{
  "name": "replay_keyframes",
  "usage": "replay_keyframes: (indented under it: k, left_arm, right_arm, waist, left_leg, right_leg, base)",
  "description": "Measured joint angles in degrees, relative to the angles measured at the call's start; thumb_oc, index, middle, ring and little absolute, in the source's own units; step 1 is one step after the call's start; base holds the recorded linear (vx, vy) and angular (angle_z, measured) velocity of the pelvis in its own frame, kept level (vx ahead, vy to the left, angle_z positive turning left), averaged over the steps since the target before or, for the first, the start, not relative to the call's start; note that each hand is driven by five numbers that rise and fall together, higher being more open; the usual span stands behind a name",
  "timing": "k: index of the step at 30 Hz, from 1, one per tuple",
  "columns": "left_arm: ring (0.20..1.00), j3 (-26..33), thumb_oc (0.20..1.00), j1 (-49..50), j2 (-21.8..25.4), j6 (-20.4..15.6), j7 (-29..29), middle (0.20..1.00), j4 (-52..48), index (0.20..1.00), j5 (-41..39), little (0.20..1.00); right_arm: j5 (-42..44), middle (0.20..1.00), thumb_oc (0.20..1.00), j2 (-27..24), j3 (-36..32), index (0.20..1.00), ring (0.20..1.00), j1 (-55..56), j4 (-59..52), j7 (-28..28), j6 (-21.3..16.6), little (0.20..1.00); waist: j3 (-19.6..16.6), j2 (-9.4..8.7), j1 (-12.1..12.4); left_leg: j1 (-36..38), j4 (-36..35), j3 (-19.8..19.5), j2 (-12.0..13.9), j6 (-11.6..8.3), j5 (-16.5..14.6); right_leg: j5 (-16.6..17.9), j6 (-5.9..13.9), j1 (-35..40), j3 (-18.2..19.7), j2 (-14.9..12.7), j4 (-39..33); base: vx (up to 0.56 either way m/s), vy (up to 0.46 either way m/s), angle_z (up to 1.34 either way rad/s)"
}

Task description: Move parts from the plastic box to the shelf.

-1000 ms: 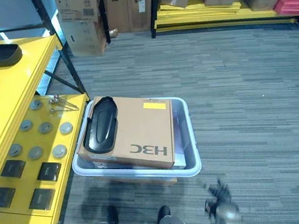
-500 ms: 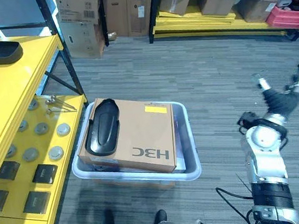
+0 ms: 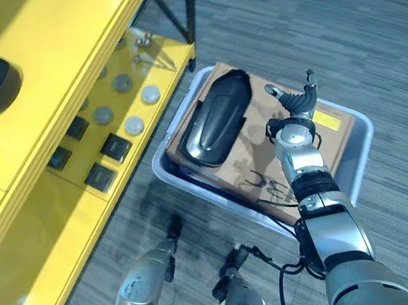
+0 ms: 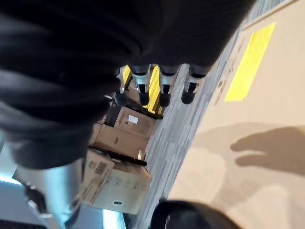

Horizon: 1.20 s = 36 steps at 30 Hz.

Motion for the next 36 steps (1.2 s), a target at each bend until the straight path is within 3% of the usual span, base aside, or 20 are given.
replay_keyframes:
  k: [5, 10, 18, 30, 36]
  left_arm:
    - [1.000, 0.6, 1.000, 0.0, 0.2, -1.1, -1.1, 1.000, 0.0, 1.000, -1.0, 1.000]
    - [1.000, 0.7, 1.000, 0.1, 0.0, -0.8, -2.4, 1.000, 0.1, 1.000, -1.2, 1.000]
    - [1.000, 0.8, 1.000, 0.1, -0.2, -0.9, -3.4, 1.000, 0.4, 1.000, -1.1, 1.000]
    - [1.000, 1.1, 1.000, 0.2, -0.4, -1.3, -3.2, 1.000, 0.2, 1.000, -1.1, 1.000]
    - [1.000, 3.0, 1.000, 0.3, -0.3, -1.3, -3.2, 1.000, 0.2, 1.000, -1.0, 1.000]
  right_arm:
    - [0.1, 1.000, 1.000, 1.2, 1.1, 1.000, 1.000, -1.8, 4.0, 0.1, 0.5, 1.000]
    - [-0.6, 1.000, 1.000, 3.3, 4.5, 1.000, 1.000, -1.8, 5.2, 0.4, 4.5, 1.000]
    - [-3.9, 1.000, 1.000, 4.2, 6.1, 1.000, 1.000, 1.1, 6.4, 0.2, 4.7, 1.000]
    - [-7.3, 1.000, 1.000, 2.7, 6.9, 1.000, 1.000, 5.0, 1.7, -2.8, 1.1, 1.000]
    - [-7.3, 1.000, 1.000, 0.9, 2.6, 1.000, 1.000, 4.3, -5.1, -4.8, -0.2, 1.000]
  waist:
    - [0.0, -0.12, 1.7]
    - [0.1, -0.11, 2.4]
    - [0.1, -0.12, 1.7]
    - [0.1, -0.56, -0.1]
    - [0.1, -0.76, -0.2]
  left_leg:
    - [0.2, -0.2, -1.3, -1.5, -0.05, -0.2]
    - [0.2, -0.2, -2.6, -1.6, -0.06, -0.2]
    - [0.2, -0.3, -2.7, -1.6, -0.44, -0.4]
    - [1.4, -1.3, -2.7, -1.5, -0.56, -0.1]
    - [1.5, -1.4, -2.5, -1.5, -0.23, 0.1]
  right_leg:
    - [-0.1, 0.97, 1.3, -1.2, -1.0, -0.6]
    - [-0.3, 1.25, 2.1, -2.4, -0.9, -1.0]
    - [-0.4, 1.35, 2.1, -2.5, -1.0, -0.7]
    - [-0.4, 1.35, 3.0, -2.6, -0.8, -1.0]
    - [-0.4, 1.34, 3.1, -2.6, -0.7, -1.0]
  base:
    - [0.01, 0.026, 0.16]
    - [-0.02, 0.043, 0.11]
    - [-0.01, 0.007, 0.01]
    - [0.00, -0.003, 0.00]
    - [-0.01, 0.009, 0.00]
